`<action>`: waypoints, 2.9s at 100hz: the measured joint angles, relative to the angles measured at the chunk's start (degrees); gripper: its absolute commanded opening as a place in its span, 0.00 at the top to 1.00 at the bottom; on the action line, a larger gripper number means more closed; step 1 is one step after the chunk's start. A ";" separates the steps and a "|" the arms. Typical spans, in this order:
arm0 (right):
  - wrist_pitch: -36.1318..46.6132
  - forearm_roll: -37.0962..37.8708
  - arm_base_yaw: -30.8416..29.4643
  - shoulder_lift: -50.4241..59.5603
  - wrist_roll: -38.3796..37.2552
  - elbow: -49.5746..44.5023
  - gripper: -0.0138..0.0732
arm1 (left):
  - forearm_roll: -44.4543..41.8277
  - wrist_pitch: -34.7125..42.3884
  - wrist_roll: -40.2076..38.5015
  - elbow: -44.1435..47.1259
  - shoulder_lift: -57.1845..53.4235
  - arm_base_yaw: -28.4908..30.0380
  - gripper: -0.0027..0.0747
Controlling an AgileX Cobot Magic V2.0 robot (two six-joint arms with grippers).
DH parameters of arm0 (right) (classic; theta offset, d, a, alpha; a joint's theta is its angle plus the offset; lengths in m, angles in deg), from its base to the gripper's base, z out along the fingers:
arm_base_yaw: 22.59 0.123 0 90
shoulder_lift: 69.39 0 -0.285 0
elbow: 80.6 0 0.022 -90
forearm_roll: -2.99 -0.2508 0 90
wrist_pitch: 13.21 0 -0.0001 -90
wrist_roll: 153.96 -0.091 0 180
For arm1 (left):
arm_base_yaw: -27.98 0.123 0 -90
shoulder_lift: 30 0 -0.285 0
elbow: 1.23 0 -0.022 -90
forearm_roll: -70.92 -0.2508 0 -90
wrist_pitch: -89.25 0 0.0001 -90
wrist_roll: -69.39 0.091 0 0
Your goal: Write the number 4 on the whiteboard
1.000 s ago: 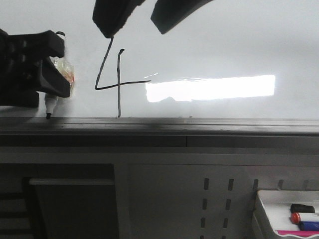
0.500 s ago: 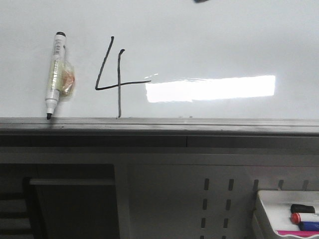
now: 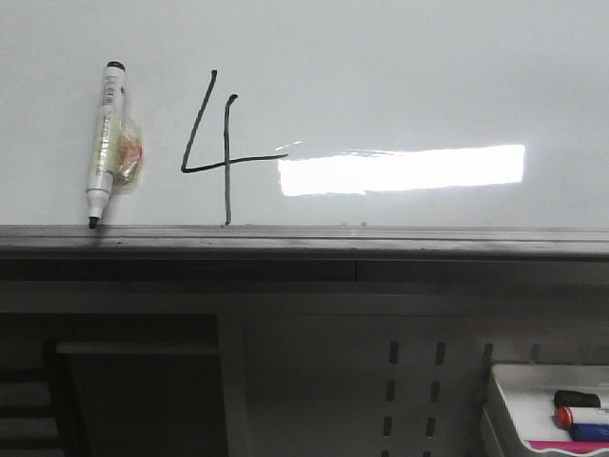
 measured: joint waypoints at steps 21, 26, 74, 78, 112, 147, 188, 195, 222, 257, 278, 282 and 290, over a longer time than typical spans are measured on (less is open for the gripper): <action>0.13 0.10 0.00 6.44 0.00 -2.55 0.92 | 0.00 -0.23 0.10 1.19 -1.19 0.00 0.99; 0.26 0.10 0.00 6.61 0.00 -2.63 0.92 | 0.00 -0.23 0.10 1.19 -1.19 0.00 0.99; 0.26 0.10 0.00 6.71 -0.11 -2.67 0.92 | -1.41 -0.51 0.10 1.59 -1.19 0.27 0.99; 0.26 0.10 0.00 6.71 -0.11 -2.67 0.92 | -2.59 -0.51 0.10 1.72 -1.19 0.77 0.99; 0.26 0.22 0.00 6.71 -0.11 -2.67 0.92 | -5.66 -0.99 0.10 3.29 -1.75 19.89 0.99; 0.28 0.22 0.00 6.71 -0.11 -2.67 0.92 | -5.79 -6.20 0.10 10.15 -4.56 27.24 0.99; 0.28 0.22 0.00 6.83 -0.11 -2.67 0.92 | -5.79 -8.21 0.10 10.15 -4.56 27.24 0.99; 0.28 0.22 0.00 6.83 -0.11 -2.67 0.92 | -5.79 -8.21 0.10 10.15 -4.56 27.24 0.99; 0.28 0.22 0.00 6.83 -0.11 -2.67 0.92 | -5.79 -8.21 0.10 10.15 -4.56 27.24 0.99; 0.28 0.22 -0.22 6.83 -0.11 -2.67 0.92 | -5.79 -8.21 0.10 10.15 -4.56 27.24 0.99; 1.35 0.22 -8.35 6.83 -0.11 -2.67 0.92 | -5.79 -8.21 0.10 10.15 -4.56 27.24 0.99; 1.50 0.22 -11.60 6.83 -0.11 -2.67 0.92 | -5.79 -8.21 0.10 10.15 -4.56 27.24 0.99; 1.64 0.22 -18.61 6.83 -0.11 -2.67 0.92 | -5.79 -8.21 0.10 10.15 -4.56 27.24 0.99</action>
